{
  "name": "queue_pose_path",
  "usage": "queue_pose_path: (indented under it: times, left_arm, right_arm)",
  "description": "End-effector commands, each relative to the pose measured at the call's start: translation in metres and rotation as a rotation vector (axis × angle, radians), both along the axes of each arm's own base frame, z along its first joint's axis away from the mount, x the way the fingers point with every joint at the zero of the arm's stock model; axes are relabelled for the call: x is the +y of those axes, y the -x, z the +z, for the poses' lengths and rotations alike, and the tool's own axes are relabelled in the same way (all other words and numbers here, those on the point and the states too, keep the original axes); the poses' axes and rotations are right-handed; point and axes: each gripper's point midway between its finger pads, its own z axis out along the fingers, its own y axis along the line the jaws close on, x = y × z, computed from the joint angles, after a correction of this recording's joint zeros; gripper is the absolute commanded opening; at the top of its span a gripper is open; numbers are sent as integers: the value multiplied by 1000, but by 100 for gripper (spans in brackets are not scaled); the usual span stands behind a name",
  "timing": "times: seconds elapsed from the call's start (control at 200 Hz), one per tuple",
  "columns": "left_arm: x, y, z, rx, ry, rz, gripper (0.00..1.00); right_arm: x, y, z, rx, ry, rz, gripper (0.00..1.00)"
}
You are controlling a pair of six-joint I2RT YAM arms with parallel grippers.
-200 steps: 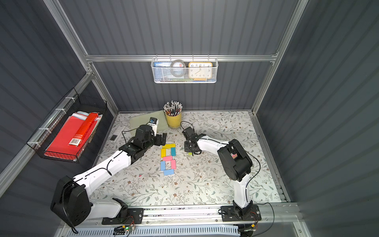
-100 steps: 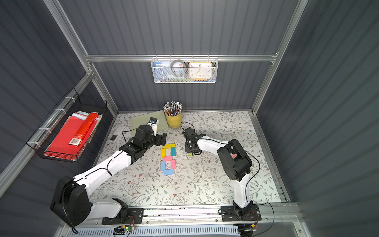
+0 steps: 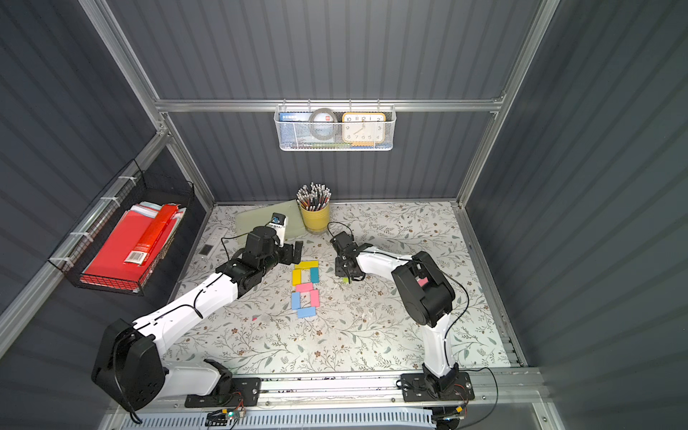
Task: Assemble the number 8 with building blocks
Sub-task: Assemble the building block at the center of the board.
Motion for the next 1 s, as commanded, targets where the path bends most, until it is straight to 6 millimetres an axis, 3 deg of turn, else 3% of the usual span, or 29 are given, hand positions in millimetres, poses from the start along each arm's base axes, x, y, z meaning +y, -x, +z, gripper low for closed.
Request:
queue_pose_path:
  times: [0.0,0.485,0.995]
  left_arm:
    - [5,1,5,-16,9,15,99]
    - [5,1,5,-16,8,15,99]
    - [5,1,5,-15,8,14,99]
  right_arm:
    - [-9,3,-18,41,41,-19,30]
    - [-13,0,-22,47,37,-33,31]
    - [-14,-1,-26,56,29,-44,42]
